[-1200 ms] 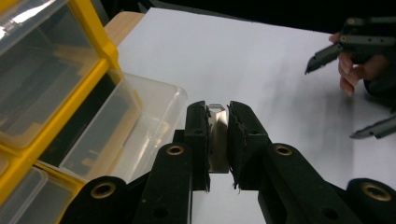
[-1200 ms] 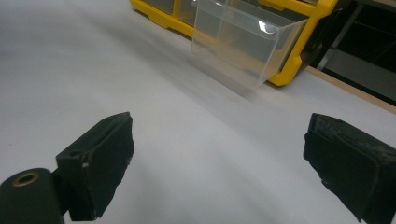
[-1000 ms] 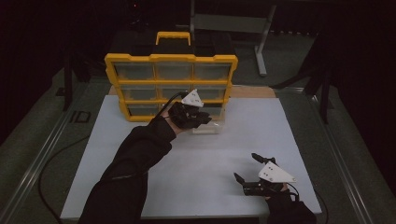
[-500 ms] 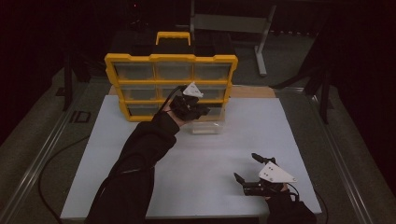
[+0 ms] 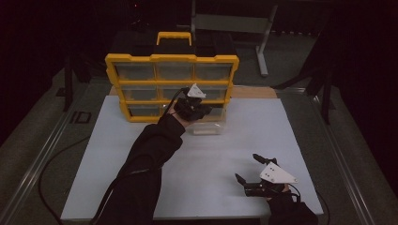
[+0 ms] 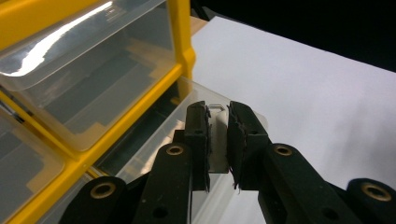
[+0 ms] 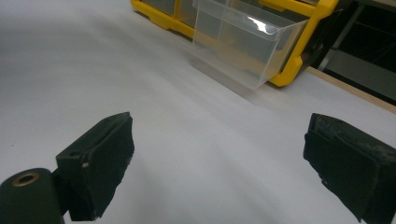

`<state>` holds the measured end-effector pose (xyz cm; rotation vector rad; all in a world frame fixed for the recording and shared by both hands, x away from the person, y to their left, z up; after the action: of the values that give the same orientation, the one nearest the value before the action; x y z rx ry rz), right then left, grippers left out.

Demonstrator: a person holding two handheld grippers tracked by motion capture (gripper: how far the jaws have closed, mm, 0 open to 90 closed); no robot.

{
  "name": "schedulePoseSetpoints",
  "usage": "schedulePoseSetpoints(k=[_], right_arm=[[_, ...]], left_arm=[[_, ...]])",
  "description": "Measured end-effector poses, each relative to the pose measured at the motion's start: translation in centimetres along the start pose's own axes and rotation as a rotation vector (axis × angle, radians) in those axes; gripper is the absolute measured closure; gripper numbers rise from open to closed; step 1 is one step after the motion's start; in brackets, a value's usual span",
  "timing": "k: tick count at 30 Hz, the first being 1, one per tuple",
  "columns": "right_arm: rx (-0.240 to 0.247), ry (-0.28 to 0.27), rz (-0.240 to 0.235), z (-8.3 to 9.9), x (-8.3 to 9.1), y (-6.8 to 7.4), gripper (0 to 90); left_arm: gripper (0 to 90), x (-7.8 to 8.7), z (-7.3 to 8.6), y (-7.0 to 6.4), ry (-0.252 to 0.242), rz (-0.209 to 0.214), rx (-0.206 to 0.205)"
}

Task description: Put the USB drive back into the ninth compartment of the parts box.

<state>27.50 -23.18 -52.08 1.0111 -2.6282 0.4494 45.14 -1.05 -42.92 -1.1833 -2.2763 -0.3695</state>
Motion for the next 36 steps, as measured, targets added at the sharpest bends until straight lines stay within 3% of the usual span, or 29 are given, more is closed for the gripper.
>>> schedulePoseSetpoints(k=[12, 23, 29, 30, 32, 36], right_arm=[[0.003, -0.001, 0.000, 0.0, 0.1, -0.1, 8.2], [0.003, -0.001, 0.003, 0.0, 0.1, -0.1, 8.2], [0.006, 0.004, -0.001, 0.1, 0.0, -0.1, 8.2], [0.002, 0.004, 0.001, 0.1, -0.1, 0.0, 8.2], [0.003, 0.005, 0.000, 0.1, -0.1, 0.0, 8.2], [0.004, 0.007, 0.000, 0.1, -0.1, 0.0, 8.2]], left_arm=[[79.2, -1.5, 1.2, 0.8, -0.001, -0.027, 0.045], [79.2, -3.0, 2.5, 0.8, 0.045, -0.061, 0.041], [78.6, -3.1, 2.6, 0.8, 0.035, -0.076, 0.054], [77.8, -2.9, 2.6, 1.0, 0.022, -0.086, 0.067], [67.1, -2.6, 2.5, 1.2, 0.017, -0.101, 0.076], [51.5, -2.2, 2.5, 1.3, 0.023, -0.082, 0.099]])
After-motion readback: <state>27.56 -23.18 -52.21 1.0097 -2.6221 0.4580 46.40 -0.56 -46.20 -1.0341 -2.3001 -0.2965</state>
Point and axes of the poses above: each handheld gripper's, and its own axes: x roughly backward along the jaws, z roughly out of its underside, y roughly to its left, the point moved 5 cm from there along -x, roughly forward along the jaws
